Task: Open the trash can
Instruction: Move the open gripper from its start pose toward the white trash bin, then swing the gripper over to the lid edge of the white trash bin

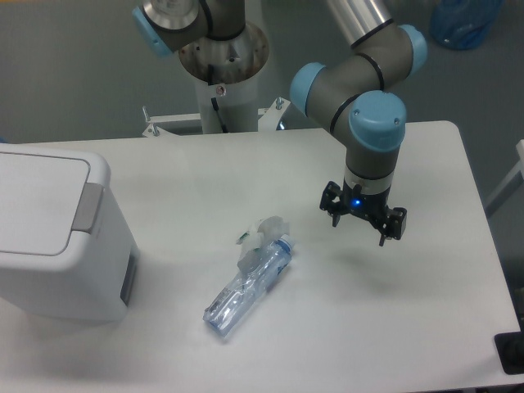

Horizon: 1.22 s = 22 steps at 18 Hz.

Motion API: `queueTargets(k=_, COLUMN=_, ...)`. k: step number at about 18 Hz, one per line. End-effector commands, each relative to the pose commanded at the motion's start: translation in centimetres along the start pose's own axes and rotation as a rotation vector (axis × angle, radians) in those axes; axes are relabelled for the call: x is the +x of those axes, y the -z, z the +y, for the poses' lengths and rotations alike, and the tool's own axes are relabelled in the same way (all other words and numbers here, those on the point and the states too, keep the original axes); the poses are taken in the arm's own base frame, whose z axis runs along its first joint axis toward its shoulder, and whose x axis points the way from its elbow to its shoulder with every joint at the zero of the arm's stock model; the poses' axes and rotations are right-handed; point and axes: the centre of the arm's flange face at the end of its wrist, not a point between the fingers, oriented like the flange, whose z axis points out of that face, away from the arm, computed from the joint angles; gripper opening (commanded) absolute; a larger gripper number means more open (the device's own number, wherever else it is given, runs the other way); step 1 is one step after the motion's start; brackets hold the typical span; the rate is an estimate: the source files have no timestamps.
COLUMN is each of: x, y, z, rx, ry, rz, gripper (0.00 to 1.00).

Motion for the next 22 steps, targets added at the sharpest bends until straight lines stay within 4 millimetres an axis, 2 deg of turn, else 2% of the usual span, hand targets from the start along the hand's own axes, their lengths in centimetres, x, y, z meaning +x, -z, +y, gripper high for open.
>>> queueTargets(k=7, x=-0.3, y=0.5, z=-0.2, rx=0.004, ry=0.006, rz=-0.01, gripper=1.0)
queueTargets(k=9, x=-0.7, y=1.7, z=-0.4, rx=0.011, ry=0.009, rz=-0.017, gripper=1.0)
queueTargets(k=12, x=-0.1, y=3.5, z=-0.6, rx=0.048, ry=0.059, rz=-0.023, gripper=1.0)
queueTargets(k=14, x=0.0, y=4.3, z=-1.4, rx=0.117, ry=0.118, rz=-0.004, gripper=1.0)
queueTargets(k=17, x=0.4, y=6.6, z=-2.3, rx=0.219, ry=0.219, rz=0.019, gripper=1.0)
queueTargets(k=20, x=1.0, y=9.9, z=-3.9, rx=0.334, ry=0.304, rz=0.042, gripper=1.0)
queueTargets(k=22, x=1.5, y=11.2, z=-5.5, rx=0.358, ry=0.331, rz=0.043, gripper=1.0)
